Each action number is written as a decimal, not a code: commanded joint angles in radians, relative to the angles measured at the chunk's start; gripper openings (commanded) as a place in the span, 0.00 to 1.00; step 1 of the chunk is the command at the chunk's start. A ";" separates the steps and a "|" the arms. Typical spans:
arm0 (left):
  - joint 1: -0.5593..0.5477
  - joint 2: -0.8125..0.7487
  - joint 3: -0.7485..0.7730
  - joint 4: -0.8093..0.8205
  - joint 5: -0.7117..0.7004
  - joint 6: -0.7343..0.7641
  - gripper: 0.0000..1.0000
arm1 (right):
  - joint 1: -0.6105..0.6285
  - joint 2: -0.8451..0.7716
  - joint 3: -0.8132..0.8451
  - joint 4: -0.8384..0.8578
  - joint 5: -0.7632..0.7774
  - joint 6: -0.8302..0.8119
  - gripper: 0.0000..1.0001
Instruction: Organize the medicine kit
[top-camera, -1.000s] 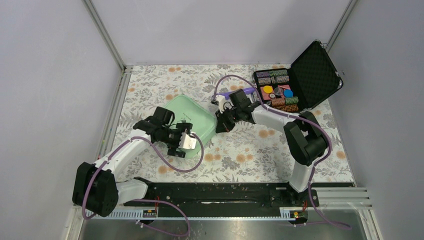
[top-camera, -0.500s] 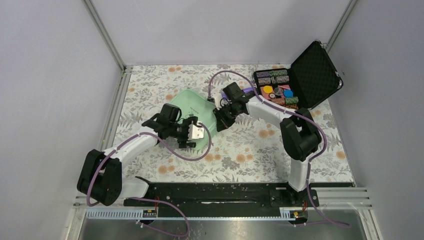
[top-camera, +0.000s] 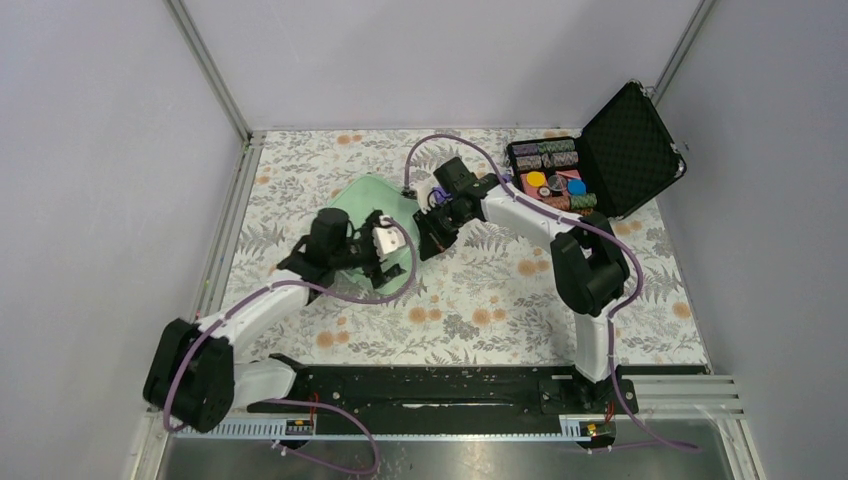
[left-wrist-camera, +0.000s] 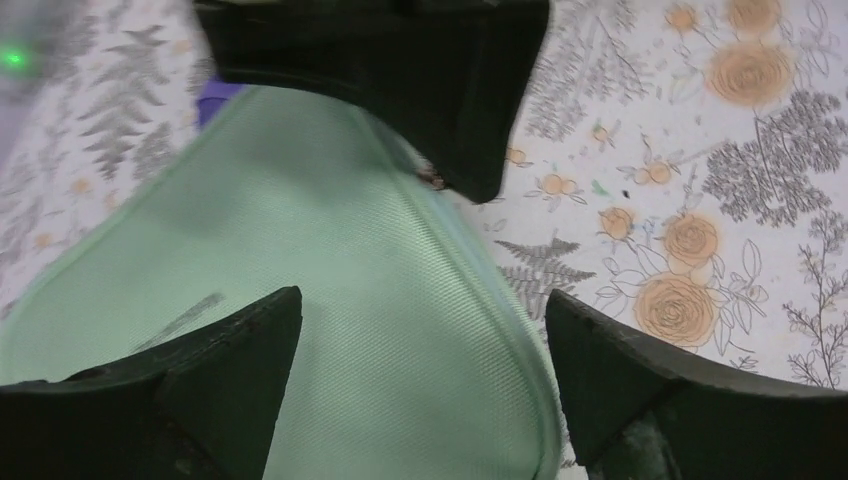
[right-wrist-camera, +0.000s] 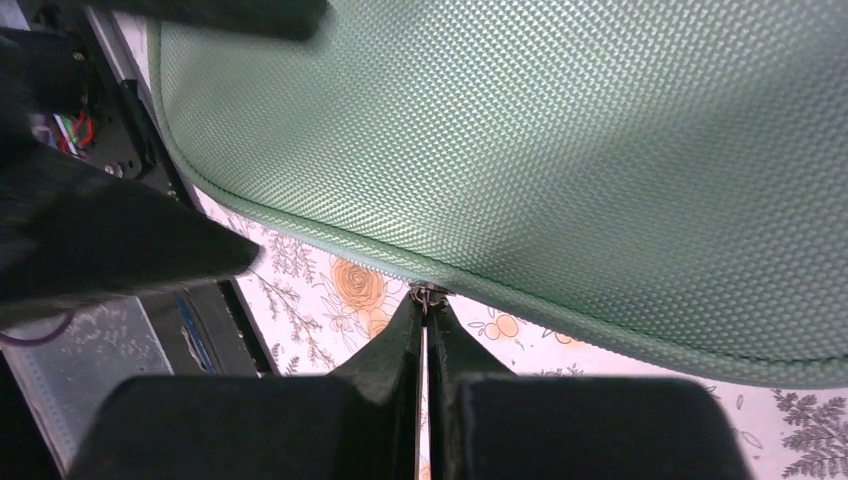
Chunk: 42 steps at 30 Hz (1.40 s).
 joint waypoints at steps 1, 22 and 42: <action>0.083 -0.132 0.093 -0.039 0.003 -0.117 0.94 | 0.004 0.006 0.076 -0.030 -0.051 -0.145 0.00; 0.505 0.477 0.472 -0.036 -0.022 -0.964 0.90 | -0.017 0.080 0.155 -0.075 0.077 -0.329 0.00; 0.534 -0.312 0.143 -0.421 -0.309 -0.245 0.99 | -0.012 0.299 0.437 -0.018 0.067 -0.260 0.00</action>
